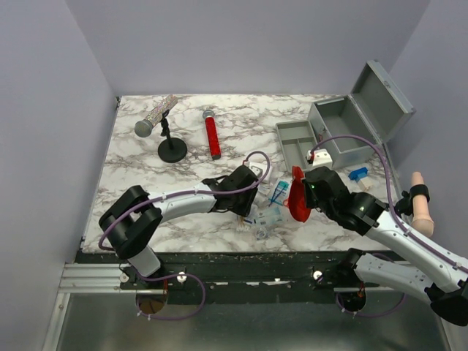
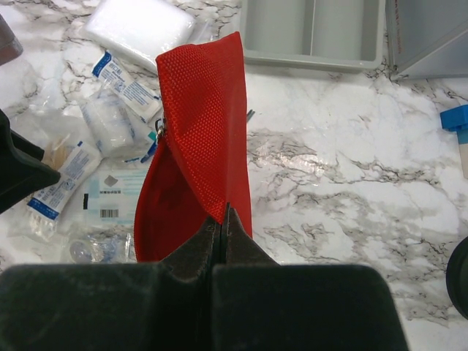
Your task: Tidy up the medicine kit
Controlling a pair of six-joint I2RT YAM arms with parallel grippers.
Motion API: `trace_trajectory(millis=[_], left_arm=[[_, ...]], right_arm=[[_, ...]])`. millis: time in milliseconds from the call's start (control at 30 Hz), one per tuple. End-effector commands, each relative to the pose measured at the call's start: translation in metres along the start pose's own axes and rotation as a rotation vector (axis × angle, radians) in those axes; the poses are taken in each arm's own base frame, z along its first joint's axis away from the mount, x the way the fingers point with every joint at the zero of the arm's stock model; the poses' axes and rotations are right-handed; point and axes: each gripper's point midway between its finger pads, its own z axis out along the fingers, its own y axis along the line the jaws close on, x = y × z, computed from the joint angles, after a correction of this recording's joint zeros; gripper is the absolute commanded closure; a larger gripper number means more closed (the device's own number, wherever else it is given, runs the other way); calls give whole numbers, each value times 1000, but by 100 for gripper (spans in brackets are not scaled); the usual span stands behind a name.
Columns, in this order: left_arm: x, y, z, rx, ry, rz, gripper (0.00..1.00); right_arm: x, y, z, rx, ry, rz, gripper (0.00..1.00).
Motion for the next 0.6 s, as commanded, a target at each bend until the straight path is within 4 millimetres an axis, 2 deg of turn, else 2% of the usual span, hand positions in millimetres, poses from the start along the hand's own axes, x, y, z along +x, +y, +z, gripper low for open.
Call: trace_trajectory(millis=[0, 133, 267, 400, 567], left_arm=[[-22, 14, -20, -107, -84, -10, 50], [-40, 11, -38, -102, -169, -36, 37], [-53, -12, -50, -13, -205, -22, 29], [-45, -29, -43, -17, -154, 54, 29], [-34, -27, -24, -53, -107, 37, 35]], right_arm=[[-2, -2, -1, 6, -12, 13, 99], [-3, -3, -2, 9, -17, 15, 99], [-4, -3, -3, 6, -21, 16, 99], [-2, -3, -2, 5, -16, 20, 99], [-1, -3, -3, 2, -15, 29, 99]])
